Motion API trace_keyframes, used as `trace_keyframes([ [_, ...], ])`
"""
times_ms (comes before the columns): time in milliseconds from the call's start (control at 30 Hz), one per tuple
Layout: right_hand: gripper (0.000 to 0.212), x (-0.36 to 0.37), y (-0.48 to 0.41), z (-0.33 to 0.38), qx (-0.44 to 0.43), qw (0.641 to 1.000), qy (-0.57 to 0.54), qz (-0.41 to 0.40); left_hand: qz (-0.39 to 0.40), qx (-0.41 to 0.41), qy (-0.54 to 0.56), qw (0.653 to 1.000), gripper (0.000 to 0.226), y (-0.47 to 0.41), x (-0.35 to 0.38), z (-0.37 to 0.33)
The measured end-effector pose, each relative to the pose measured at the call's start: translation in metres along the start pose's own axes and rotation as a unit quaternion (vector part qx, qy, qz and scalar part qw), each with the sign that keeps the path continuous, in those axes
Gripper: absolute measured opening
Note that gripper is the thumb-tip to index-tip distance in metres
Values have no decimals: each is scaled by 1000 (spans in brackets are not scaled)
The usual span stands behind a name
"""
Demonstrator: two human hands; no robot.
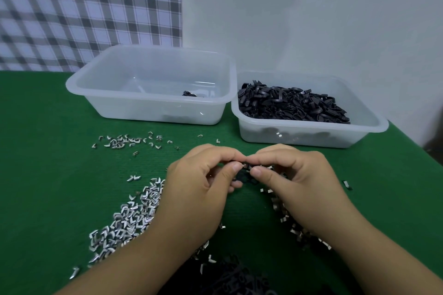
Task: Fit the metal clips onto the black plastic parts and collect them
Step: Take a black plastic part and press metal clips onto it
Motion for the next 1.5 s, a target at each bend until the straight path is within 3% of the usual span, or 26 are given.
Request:
trace_keyframes([
  [700,23,-4,-1,-7,81,994,-62,42,2,48,-72,996,21,2,-1,-2],
  [967,19,-2,1,-2,36,999,7,39,18,-61,18,998,19,0,1,3],
  [1200,27,1,3,6,11,999,15,31,23,-66,47,996,20,1,0,0],
  [1333,18,1,1,5,55,998,9,33,15,-76,37,996,20,0,2,2],
  [1433,17,-5,-1,13,59,995,69,41,5,-112,65,992,23,-1,2,5],
  [1500,17,-20,-13,25,21,990,134,-20,-5,-137,90,986,22,-1,0,7],
])
Point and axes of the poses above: each hand's wrist, its own y-axis away from the middle knuckle, its own x-axis out of the palm, z = x × y, the point moved 2 cm from there along -y, towards the middle knuckle, and after that the axes turned 9 degrees about -x, right-handed, at the moved point
